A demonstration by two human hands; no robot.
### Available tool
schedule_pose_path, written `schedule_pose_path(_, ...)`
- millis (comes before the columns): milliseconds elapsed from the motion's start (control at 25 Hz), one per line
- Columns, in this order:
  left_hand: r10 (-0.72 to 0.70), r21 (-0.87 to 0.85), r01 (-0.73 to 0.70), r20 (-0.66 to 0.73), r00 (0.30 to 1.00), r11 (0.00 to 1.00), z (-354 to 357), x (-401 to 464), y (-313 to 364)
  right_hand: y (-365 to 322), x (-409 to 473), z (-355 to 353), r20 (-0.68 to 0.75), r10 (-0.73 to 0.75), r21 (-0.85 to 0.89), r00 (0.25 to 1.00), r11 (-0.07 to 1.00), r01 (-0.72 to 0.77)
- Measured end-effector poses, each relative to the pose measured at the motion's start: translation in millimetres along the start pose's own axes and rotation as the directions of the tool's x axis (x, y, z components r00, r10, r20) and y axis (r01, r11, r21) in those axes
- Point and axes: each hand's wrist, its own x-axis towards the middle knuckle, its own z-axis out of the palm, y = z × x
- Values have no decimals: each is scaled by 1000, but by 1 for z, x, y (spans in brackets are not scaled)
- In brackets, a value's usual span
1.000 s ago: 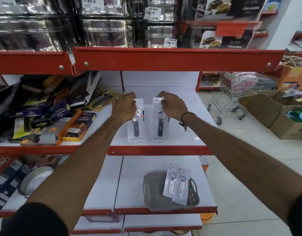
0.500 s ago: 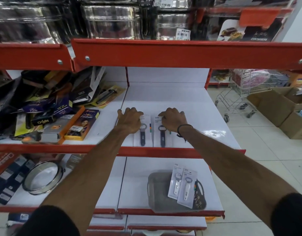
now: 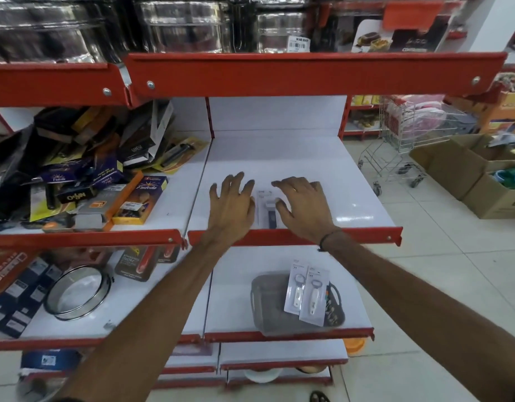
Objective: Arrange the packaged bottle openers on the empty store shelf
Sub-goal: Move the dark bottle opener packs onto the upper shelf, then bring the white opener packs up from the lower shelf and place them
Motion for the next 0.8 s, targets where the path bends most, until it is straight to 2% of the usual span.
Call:
schedule_pose_path(80, 62, -99, -79, -163, 985, 992, -2, -34, 31, -3, -45, -12, -220, -88, -6, 972, 996, 88)
schedule_pose_path(120, 93, -143, -125, -212, 973, 982, -1, -51, 46, -3, -66, -16, -270, -103, -7, 957, 994, 105)
schedule_pose_path(200, 177, -179, -223, -243, 954, 958, 14, -84, 68, 1, -105, -9, -277, -95, -3, 956, 995, 98)
schedule_pose_path(280, 290, -192, -320, -171, 942, 928, 46, -110, 78, 12, -137, 9, -183, -17, 17, 983, 1000, 21)
schedule_pose_path(360, 336, -233, -325, 9, 942, 916, 84, -123, 81, 27, -162, 29, 32, 110, -18, 993, 994, -110)
schedule_pose_path(440, 284, -186, -237, 291, 914, 954, 114, -127, 83, 45, -176, 50, 274, 234, -110, 933, 971, -211)
schedule_pose_path(520, 244, -71, -240, 482, 842, 968, 143, -128, 82, 66, -185, 71, 459, 317, -176, 830, 948, -265)
schedule_pose_path(640, 189, 39, -256, 567, 802, 966, 178, -126, 77, 87, -187, 98, 582, 352, -228, 733, 936, -268)
schedule_pose_path(800, 186, 66, -273, 581, 792, 960, 213, -110, 81, 102, -180, 130, 638, 364, -217, 678, 930, -296)
